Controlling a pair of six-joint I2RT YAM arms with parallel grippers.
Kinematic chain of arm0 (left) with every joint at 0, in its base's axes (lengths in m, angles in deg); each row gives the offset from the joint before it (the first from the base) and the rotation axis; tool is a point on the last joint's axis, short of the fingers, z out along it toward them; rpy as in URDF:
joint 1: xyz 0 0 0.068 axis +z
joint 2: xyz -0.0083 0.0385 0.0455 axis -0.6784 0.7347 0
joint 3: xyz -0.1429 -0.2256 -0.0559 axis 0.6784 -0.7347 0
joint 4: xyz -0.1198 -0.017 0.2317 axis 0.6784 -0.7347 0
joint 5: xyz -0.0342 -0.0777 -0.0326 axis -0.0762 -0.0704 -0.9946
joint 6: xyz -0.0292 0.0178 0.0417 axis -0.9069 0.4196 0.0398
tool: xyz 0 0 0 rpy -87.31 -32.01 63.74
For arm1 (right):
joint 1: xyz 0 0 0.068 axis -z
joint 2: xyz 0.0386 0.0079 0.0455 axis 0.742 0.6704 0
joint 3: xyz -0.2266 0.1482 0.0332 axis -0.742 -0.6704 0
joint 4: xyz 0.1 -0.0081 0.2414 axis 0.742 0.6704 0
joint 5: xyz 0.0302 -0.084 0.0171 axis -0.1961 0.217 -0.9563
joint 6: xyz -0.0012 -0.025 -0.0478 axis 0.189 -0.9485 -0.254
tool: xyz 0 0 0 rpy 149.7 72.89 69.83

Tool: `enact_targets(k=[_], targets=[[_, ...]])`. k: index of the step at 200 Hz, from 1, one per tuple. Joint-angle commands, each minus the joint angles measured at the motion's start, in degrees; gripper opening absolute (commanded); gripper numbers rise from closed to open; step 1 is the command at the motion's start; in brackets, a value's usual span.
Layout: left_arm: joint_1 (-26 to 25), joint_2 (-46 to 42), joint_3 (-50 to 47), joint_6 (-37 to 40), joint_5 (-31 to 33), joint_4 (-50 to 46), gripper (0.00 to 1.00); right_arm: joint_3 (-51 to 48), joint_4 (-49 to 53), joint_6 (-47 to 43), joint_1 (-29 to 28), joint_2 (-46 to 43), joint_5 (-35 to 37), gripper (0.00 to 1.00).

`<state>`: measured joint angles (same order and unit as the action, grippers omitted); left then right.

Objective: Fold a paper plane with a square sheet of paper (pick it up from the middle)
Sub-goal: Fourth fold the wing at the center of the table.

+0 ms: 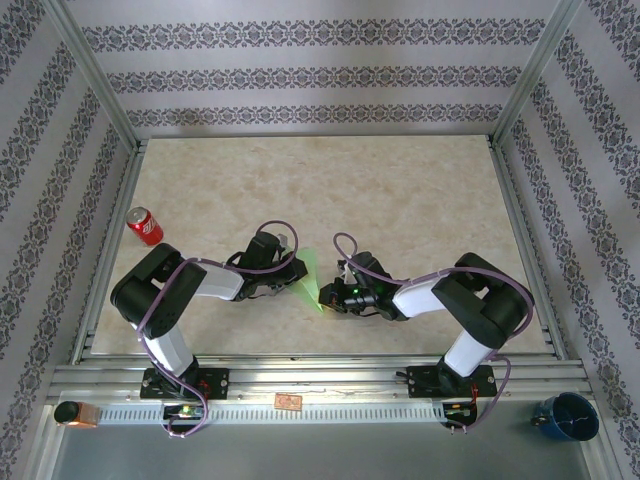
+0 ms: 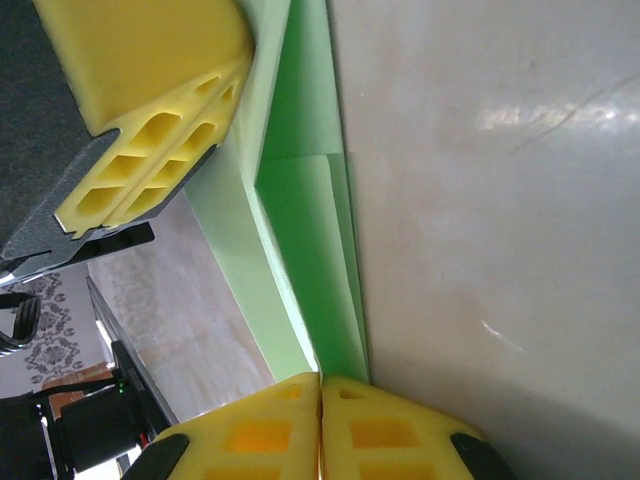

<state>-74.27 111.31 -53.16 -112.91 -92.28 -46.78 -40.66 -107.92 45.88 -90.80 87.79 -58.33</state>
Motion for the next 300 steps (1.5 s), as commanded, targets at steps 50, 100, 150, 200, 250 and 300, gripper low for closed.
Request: enact_targets(k=[50,100,150,200,250,300], targets=[[-0.49,2.05,-1.06,-0.11,1.56,-2.76,0.05,2.37,6.31,-1.30,-0.27,-2.77,-2.84,0.20],[-0.44,2.51,-1.37,-0.46,1.18,-1.55,0.05,6.83,10.60,-4.64,2.17,-1.00,-2.56,0.25],[-0.44,2.65,-1.24,-0.51,0.97,-1.27,0.05,8.92,10.88,-4.62,3.07,2.64,-4.41,0.16],[-0.44,2.51,-1.43,-0.64,1.42,-1.49,0.05,4.16,5.76,-2.60,2.65,3.44,-5.85,0.08],[-0.44,2.51,-1.61,-0.96,1.51,-1.59,0.05,1.82,3.43,-1.54,1.94,4.30,-5.70,0.13],[-0.44,2.25,-1.62,-0.70,1.64,-2.02,0.05,1.15,5.58,-1.81,1.94,-0.22,-6.25,0.14]])
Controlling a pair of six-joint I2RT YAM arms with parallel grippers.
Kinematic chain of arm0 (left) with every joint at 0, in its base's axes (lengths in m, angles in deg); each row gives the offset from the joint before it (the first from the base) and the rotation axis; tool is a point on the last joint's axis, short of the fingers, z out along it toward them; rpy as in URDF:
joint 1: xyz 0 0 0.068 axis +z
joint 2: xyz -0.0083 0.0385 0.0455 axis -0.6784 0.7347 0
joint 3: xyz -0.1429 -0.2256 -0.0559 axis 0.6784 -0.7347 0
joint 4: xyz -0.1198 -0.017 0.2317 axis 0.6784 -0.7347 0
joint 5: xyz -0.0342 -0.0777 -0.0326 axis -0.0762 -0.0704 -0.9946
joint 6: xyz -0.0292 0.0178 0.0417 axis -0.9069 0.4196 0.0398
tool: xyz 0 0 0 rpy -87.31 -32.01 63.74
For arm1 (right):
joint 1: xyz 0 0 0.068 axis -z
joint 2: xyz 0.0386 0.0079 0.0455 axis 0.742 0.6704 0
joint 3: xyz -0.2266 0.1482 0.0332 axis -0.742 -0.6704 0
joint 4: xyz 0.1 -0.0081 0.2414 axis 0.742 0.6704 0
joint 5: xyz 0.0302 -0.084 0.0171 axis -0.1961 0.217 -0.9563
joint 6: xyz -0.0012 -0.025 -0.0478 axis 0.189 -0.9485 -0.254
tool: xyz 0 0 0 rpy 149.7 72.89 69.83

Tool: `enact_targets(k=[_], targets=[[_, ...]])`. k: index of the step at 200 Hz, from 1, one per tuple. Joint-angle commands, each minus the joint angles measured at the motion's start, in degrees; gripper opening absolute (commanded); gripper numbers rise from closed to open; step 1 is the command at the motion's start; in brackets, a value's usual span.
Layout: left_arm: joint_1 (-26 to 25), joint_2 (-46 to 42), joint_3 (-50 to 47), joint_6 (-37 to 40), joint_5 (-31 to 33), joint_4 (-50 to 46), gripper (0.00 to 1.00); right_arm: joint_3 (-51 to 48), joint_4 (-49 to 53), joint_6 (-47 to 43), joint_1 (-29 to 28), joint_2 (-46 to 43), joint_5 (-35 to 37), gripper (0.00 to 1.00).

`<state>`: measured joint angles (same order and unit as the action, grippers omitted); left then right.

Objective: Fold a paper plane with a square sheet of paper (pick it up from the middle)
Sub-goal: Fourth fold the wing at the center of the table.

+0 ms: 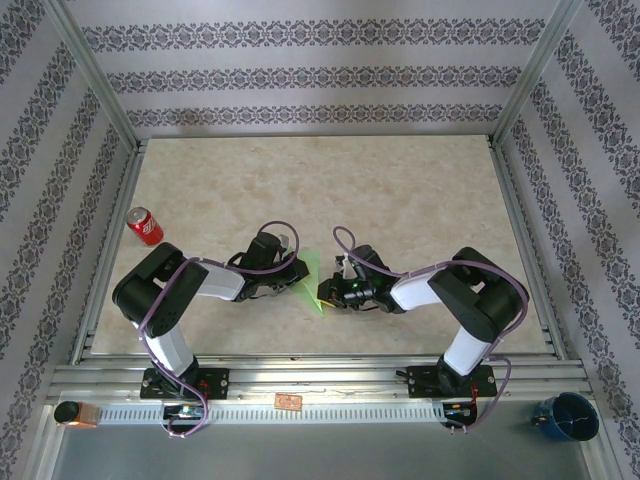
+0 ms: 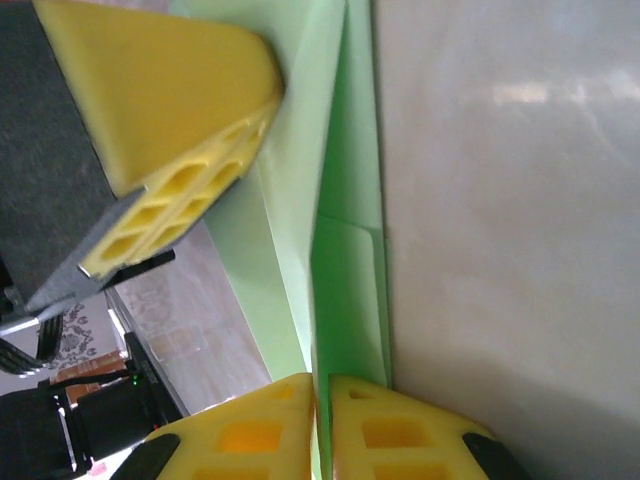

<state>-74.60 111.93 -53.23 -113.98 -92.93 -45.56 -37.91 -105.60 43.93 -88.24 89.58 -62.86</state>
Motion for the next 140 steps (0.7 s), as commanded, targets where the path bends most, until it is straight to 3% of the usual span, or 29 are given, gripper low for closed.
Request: enact_targets(k=[1,31,52,140], targets=[[-0.16,1.64,-1.58,0.36,2.29,-3.24,0.05,-1.67,3.26,0.14,-0.62,-2.07,-1.78,0.14],[-0.11,1.72,-1.39,0.26,2.23,-3.09,0.05,-2.62,3.87,-0.30,-0.73,-2.40,-2.43,0.14],[-0.11,1.64,-1.37,0.26,2.24,-3.16,0.05,-3.30,4.54,-0.90,-0.72,-1.90,-1.92,0.08],[-0.12,1.59,-1.35,0.17,2.38,-3.29,0.05,-3.84,6.76,-1.18,-1.50,-4.92,-3.35,0.14]])
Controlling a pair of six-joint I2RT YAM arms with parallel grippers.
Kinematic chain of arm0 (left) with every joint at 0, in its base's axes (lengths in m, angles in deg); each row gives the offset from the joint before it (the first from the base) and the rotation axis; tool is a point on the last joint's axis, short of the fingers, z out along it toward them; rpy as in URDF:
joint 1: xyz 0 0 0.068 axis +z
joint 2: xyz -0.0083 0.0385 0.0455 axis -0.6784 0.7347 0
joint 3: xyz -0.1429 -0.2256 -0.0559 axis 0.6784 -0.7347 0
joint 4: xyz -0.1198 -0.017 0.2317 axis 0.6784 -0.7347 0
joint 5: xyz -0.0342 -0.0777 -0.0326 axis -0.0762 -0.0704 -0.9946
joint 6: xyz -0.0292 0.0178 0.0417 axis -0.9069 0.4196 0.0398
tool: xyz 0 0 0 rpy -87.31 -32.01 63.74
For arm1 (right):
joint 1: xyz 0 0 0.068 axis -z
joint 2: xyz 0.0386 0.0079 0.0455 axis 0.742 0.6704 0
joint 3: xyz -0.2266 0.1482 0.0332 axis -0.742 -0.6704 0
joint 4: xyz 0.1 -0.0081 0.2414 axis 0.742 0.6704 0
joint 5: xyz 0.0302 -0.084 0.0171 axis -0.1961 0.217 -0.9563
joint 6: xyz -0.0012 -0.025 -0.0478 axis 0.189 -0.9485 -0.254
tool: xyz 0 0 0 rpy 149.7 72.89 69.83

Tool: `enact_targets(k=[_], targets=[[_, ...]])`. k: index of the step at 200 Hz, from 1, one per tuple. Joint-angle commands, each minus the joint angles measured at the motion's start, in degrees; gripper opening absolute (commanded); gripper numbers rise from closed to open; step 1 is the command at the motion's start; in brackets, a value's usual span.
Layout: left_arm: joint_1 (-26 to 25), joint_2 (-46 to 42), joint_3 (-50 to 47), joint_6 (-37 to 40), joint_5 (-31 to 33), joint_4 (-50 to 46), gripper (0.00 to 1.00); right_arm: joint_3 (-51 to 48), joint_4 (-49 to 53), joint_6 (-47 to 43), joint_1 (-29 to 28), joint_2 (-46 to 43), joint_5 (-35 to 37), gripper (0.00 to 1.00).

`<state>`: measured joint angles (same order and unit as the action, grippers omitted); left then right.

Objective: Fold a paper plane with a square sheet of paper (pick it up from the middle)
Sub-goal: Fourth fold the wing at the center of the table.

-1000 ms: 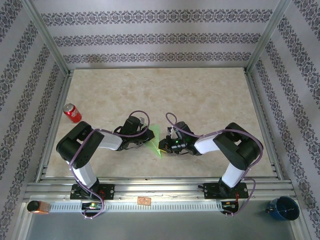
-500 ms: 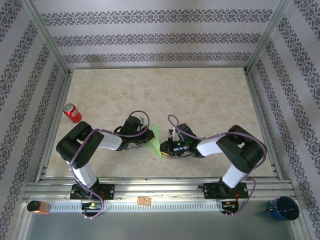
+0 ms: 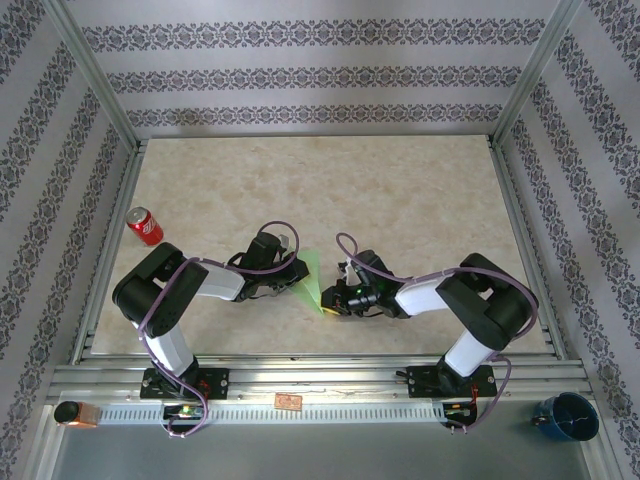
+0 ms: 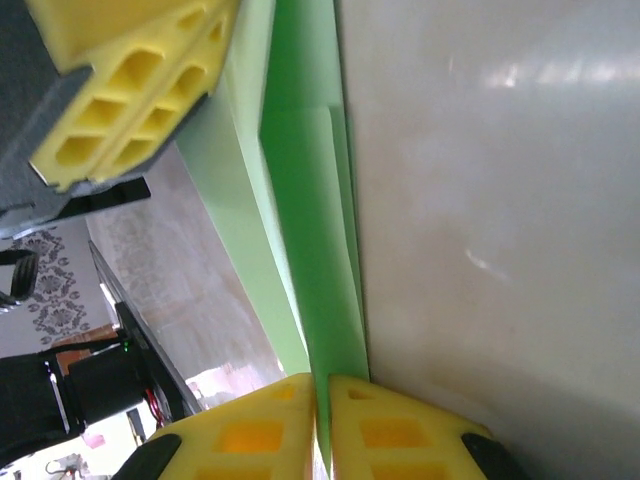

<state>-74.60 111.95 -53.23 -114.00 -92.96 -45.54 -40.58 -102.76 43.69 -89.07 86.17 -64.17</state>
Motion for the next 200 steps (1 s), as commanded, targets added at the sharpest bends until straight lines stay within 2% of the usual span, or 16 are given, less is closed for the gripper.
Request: enact_targets(k=[1,38,102,151,163,200], targets=[[-0.12,1.59,-1.35,0.19,2.36,-3.29,0.05,-1.21,3.93,-0.94,-0.67,-1.53,-2.07,0.14],[-0.11,1.66,-1.17,0.19,2.33,-3.30,0.05,-1.43,5.59,-1.77,-1.37,-0.97,-1.27,0.08],[-0.12,1.52,-1.41,0.10,2.40,-3.38,0.05,-1.70,6.98,-2.26,-2.18,-1.44,-0.96,0.11],[-0.11,1.57,-1.45,0.02,2.51,-3.40,0.05,0.30,13.75,-5.12,-2.16,-3.94,-0.91,0.09],[-0.11,1.70,-1.49,0.05,2.37,-3.19,0.05,0.91,15.16,-5.67,-2.16,-5.01,-1.07,0.14],[-0.11,1.87,-1.43,0.19,2.18,-3.01,0.04,4.21,22.33,-7.97,-1.55,-10.83,0.73,0.19]])
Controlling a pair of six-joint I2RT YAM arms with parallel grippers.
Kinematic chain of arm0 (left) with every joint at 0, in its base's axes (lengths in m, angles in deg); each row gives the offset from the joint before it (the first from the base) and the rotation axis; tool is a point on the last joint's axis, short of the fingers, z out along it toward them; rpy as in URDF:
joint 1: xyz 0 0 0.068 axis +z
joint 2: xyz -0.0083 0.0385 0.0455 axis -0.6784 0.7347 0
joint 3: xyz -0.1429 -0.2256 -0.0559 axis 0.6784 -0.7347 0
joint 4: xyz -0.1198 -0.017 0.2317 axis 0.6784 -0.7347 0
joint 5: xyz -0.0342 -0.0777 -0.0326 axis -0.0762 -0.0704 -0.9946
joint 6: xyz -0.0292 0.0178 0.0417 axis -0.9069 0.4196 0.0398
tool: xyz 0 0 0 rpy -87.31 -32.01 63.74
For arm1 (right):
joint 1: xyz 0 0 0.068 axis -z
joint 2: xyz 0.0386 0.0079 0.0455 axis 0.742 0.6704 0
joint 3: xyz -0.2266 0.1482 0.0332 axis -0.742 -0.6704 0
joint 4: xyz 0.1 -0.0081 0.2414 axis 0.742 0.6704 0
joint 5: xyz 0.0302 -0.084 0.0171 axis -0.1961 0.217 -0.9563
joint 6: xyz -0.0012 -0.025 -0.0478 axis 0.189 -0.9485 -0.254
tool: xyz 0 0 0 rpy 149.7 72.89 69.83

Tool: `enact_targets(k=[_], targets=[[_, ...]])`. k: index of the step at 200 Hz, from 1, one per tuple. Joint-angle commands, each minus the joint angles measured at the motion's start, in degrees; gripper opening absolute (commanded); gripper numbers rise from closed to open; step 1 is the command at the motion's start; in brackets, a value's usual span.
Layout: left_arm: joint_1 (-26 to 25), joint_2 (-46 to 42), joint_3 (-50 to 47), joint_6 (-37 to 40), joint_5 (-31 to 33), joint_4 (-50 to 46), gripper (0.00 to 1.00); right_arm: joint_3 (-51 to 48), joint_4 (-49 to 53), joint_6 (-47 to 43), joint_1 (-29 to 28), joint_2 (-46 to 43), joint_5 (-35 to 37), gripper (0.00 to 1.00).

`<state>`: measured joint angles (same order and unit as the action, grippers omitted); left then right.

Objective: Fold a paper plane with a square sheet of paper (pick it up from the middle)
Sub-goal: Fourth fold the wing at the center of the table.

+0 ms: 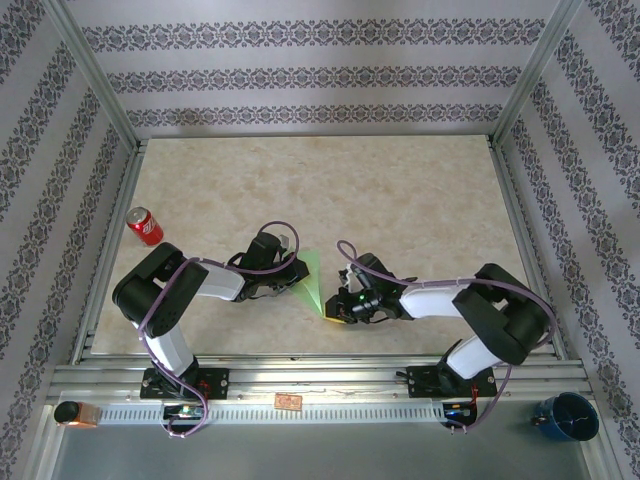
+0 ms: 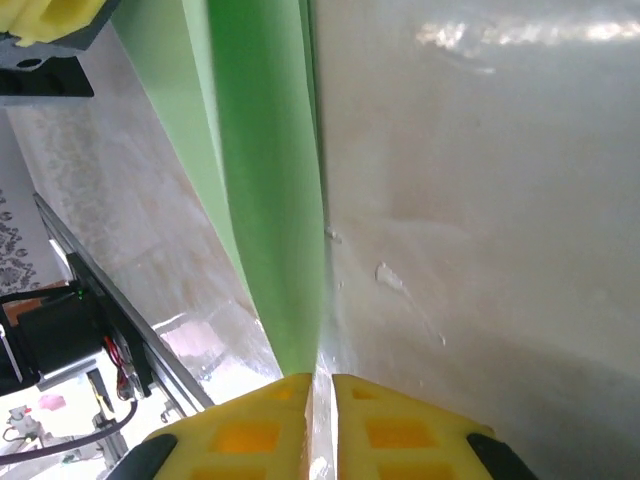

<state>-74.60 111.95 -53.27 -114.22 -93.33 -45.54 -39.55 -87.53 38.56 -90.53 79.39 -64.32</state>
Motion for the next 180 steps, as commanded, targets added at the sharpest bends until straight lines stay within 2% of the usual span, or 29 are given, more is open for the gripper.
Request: enact_targets(k=[1,18,40,63,102,180], targets=[[-0.11,1.88,-1.39,0.41,2.53,-3.00,0.05,3.26,7.17,-2.83,-0.04,-4.33,0.96,0.19],[-0.11,1.76,-1.39,0.50,2.51,-3.02,0.05,4.19,7.90,-2.77,0.83,-7.29,2.08,0.19],[-0.16,1.88,-1.48,0.41,2.49,-2.92,0.04,6.46,6.75,-2.92,1.00,-8.09,2.77,0.11],[-0.11,2.12,-1.39,0.41,2.50,-2.74,0.04,10.90,6.02,-3.46,0.67,-2.87,0.61,0.07],[-0.11,2.14,-1.57,0.15,2.37,-2.43,0.04,16.02,4.94,-3.32,-0.65,5.74,1.81,0.02],[-0.11,2.23,-1.65,0.06,2.29,-2.27,0.04,13.11,1.69,-2.92,-0.70,11.74,1.56,0.01]])
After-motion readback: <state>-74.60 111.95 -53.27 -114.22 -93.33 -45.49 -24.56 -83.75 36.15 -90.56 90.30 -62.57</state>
